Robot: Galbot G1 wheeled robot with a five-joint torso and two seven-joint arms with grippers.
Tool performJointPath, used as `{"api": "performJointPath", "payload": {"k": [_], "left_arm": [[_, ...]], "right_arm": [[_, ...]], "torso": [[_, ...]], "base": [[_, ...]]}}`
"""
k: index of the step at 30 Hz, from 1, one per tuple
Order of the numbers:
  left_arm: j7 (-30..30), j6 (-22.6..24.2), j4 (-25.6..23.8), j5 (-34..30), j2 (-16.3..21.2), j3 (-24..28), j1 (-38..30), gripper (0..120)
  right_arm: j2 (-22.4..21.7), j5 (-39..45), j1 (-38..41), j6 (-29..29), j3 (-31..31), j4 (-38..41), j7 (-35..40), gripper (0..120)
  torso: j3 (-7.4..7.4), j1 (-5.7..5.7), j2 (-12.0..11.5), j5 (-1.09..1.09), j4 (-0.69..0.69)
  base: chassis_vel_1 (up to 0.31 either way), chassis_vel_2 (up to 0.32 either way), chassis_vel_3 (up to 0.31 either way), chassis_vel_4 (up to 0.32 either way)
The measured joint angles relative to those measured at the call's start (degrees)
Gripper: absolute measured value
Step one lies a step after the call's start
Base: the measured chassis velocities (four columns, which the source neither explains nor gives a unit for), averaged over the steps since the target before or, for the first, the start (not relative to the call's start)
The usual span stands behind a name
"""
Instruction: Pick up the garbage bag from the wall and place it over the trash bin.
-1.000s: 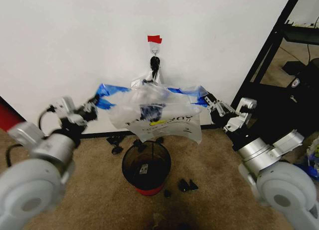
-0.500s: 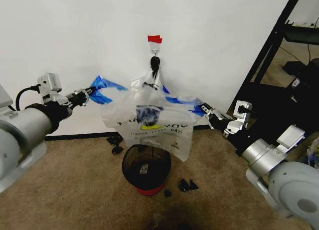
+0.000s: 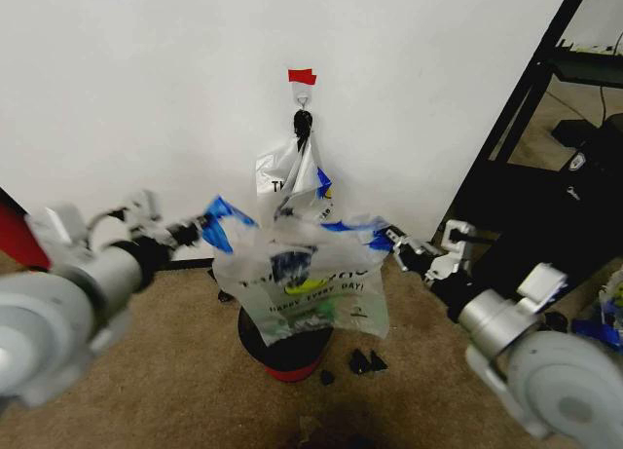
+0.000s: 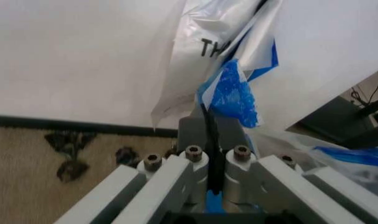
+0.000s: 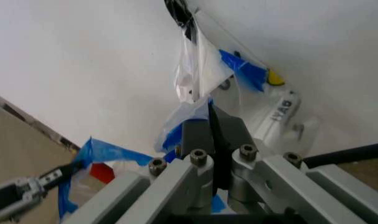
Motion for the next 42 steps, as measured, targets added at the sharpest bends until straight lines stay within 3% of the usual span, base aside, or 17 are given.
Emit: {"api": "performJointPath", "payload": {"k": [5, 10, 14, 26, 34, 42], "left_arm": [[2.6, -0.9, 0.0, 4.7, 0.2, 1.9, -0.6, 0], [3.5, -0.7, 0.0, 4.8, 0.5, 0.5, -0.1, 0], [4.0, -1.1, 0.6, 7.9, -1.5, 2.1, 1.7, 0], [3.6, -2.5, 3.8, 15.8, -7.8, 8.2, 8.2, 0], [0.5, -1.2, 1.6, 14.8, -9.2, 4.1, 14.8, 0], [-1.8, 0.5, 4.2, 16.0, -10.3, 3.2, 18.5, 0]], "right_arm": [[7.6, -4.9, 2.5, 0.3, -6.5, -5.7, -1.4, 0], [11.7, -6.8, 4.1, 0.6, -10.0, -7.5, -0.8, 0], [14.4, -8.4, 4.6, 1.3, -12.0, -9.9, -0.8, 0], [17.5, -16.2, -3.5, 2.9, -12.9, -16.0, -1.6, 0], [18.3, -18.7, -8.7, 3.4, -11.5, -13.3, -1.8, 0], [20.8, -21.9, -11.8, 4.2, -12.3, -14.2, -2.8, 0]], "torso": [[0.00, 0.00, 0.0, 0.03, 0.00], [0.00, 0.00, 0.0, 0.02, 0.01], [0.00, 0.00, 0.0, 0.00, 0.01], [0.00, 0.00, 0.0, 0.02, 0.00], [-0.01, 0.00, 0.0, 0.02, 0.01], [0.00, 0.00, 0.0, 0.01, 0.01]], "base": [[0.000, 0.000, 0.000, 0.000], [0.000, 0.000, 0.000, 0.000], [0.000, 0.000, 0.000, 0.000], [0.000, 0.000, 0.000, 0.000], [0.000, 0.000, 0.000, 0.000], [0.000, 0.000, 0.000, 0.000]]}}
